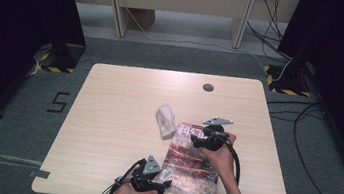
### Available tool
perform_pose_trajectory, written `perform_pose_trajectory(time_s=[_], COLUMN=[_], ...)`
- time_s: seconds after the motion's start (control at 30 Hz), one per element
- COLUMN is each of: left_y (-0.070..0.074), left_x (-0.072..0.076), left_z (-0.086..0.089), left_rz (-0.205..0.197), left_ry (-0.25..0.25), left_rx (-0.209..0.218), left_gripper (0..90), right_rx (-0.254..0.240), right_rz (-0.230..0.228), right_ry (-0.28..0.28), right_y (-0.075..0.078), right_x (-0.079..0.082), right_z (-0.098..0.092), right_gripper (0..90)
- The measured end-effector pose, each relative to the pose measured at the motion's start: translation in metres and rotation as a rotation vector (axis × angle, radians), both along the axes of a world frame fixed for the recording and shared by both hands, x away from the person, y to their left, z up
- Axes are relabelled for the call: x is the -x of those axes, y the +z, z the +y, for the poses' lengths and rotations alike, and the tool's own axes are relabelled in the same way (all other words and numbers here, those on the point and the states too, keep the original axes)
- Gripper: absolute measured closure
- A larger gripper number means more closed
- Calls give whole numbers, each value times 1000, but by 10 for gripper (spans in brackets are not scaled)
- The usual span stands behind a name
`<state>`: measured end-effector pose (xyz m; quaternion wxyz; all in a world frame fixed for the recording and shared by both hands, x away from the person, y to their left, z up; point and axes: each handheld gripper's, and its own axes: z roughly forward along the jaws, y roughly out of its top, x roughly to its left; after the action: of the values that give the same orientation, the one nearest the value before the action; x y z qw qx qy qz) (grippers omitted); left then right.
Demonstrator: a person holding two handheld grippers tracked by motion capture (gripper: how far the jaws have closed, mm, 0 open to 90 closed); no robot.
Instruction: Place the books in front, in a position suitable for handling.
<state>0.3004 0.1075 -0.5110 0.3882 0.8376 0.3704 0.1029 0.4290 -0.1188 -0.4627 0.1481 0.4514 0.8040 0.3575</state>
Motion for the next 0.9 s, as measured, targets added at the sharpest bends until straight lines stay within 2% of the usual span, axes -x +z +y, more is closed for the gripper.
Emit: perform_pose_trajectory(time_s=[0.03, 0.1, 0.17, 0.2, 0.27, 0.33, 0.37, 0.43, 0.5, 0.67, 0.9], left_y=[0, 0, 0, 1, 0, 0, 0, 1, 1, 1, 1], left_x=[1, 2, 2, -1, -1, -1, -1, -1, 1, 3, 3], left_z=[0, -1, -1, 1, 2, 6, 9, 15, 18, 22, 22], left_rz=[7, -8, -4, 7, 6, 3, -3, -20, -42, -37, -37], left_ry=[-9, -24, -29, -41, -36, -21, -10, 1, 0, -1, 0], left_rx=[5, -5, -5, -6, -8, 5, 8, 0, -27, -27, -24], left_gripper=[393, 387, 382, 369, 313, 297, 287, 277, 270, 261, 253], right_rx=[-4, -18, -24, -30, -34, -34, -31, -25, -9, -30, -13], right_rz=[-4, 3, 8, 14, 19, 20, 21, 22, 23, 27, 52], right_ry=[9, 22, 22, 31, 38, 40, 56, 65, 78, 80, 90], right_y=[0, 0, 0, -1, -1, -2, -3, -5, -8, -12, -19], right_x=[-2, -7, -9, -14, -18, -20, -25, -29, -34, -43, -52], right_z=[4, 11, 15, 23, 31, 35, 44, 51, 58, 70, 88], right_gripper=[408, 408, 408, 408, 409, 410, 413, 416, 416, 435, 469])
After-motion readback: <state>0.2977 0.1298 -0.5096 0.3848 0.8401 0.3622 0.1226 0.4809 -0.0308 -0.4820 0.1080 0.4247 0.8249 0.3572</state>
